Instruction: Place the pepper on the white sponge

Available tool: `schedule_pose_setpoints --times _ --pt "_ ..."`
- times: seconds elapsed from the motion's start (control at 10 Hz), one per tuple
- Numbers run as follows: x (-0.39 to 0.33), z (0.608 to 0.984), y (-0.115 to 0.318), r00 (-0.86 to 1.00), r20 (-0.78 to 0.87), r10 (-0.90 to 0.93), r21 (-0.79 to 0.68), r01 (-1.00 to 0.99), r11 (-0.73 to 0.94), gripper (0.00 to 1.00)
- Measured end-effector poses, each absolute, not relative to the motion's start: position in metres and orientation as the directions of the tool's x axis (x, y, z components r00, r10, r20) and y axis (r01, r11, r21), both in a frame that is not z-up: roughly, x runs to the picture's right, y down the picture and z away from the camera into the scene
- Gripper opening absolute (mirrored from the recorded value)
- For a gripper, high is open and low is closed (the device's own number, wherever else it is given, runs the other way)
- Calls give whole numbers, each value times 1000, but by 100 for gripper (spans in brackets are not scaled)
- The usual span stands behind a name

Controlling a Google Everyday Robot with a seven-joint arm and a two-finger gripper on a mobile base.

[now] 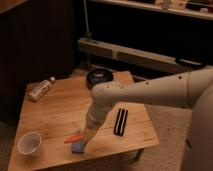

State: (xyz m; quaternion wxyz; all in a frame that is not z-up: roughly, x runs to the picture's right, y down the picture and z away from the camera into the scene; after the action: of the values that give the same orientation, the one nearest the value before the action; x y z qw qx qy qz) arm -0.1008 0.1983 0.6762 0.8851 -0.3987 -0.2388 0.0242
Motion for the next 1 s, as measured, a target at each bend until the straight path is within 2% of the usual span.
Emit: schedule_pose_setpoints --times 0.4,1.0 --pt "-126 684 200 882 449 142 -681 234 694 0" --pt "-120 727 213 898 425 112 -718 259 646 0"
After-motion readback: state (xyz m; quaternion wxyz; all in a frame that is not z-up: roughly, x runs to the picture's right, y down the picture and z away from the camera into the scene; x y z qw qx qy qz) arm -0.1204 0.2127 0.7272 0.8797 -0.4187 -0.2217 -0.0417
